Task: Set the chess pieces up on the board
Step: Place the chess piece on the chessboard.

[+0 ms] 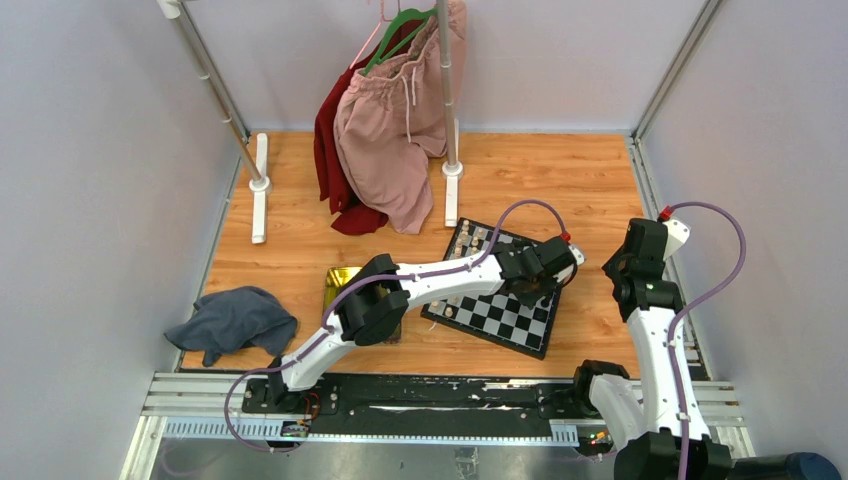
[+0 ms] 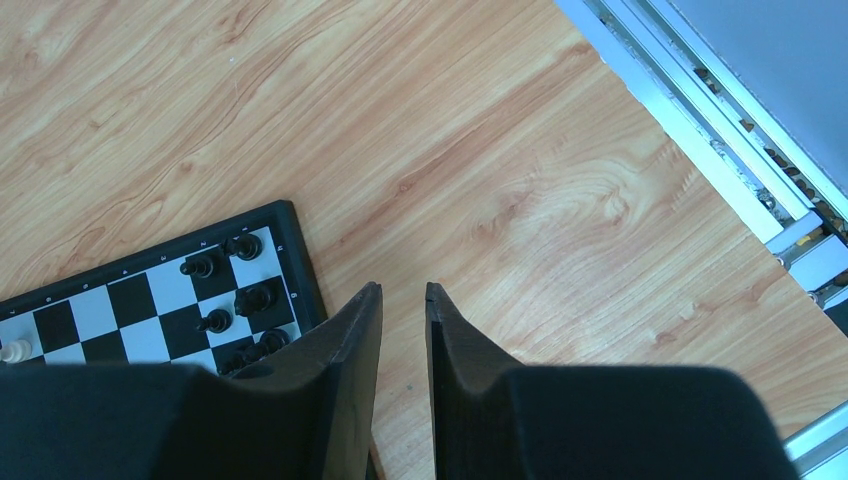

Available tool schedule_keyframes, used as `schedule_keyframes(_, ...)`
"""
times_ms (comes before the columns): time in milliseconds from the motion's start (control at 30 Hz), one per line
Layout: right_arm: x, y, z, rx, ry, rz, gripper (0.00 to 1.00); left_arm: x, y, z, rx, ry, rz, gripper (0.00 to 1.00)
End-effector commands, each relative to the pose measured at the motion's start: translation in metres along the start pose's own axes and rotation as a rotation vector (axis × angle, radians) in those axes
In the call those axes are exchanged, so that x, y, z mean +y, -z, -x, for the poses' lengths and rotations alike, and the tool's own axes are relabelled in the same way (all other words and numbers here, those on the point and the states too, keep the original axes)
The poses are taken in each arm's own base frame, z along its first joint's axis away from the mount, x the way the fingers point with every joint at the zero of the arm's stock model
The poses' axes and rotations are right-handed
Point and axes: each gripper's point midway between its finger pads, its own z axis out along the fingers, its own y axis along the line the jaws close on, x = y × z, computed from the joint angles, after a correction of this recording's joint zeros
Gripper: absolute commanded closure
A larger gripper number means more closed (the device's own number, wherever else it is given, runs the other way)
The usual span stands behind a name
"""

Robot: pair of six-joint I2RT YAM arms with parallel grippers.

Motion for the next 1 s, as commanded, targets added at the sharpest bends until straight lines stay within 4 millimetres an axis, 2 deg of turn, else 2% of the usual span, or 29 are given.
schedule_keyframes(0, -0.0079, 0.0000, 0.0034, -0.019, -0.009, -0.027, 0.73, -0.0083, -0.0038, 0.0075, -0.025, -0.013, -0.017, 1.00)
schedule_keyframes(400, -0.0079, 0.0006, 0.0005, -0.015, -0.013, -0.021, 0.73, -0.0065, -0.0094, 0.0014, -0.009, -0.010, -0.007, 1.00)
schedule_keyframes(767, -0.0081, 0.0001, -0.0020, -0.010, -0.012, -0.020, 0.73, -0.0047, -0.0121, -0.0011, -0.004, -0.002, 0.006, 0.72)
schedule_keyframes(967, -0.0085, 0.0000, -0.0019, -0.011, -0.006, -0.021, 0.73, -0.0044, -0.0119, 0.0001, -0.007, 0.002, 0.009, 0.70)
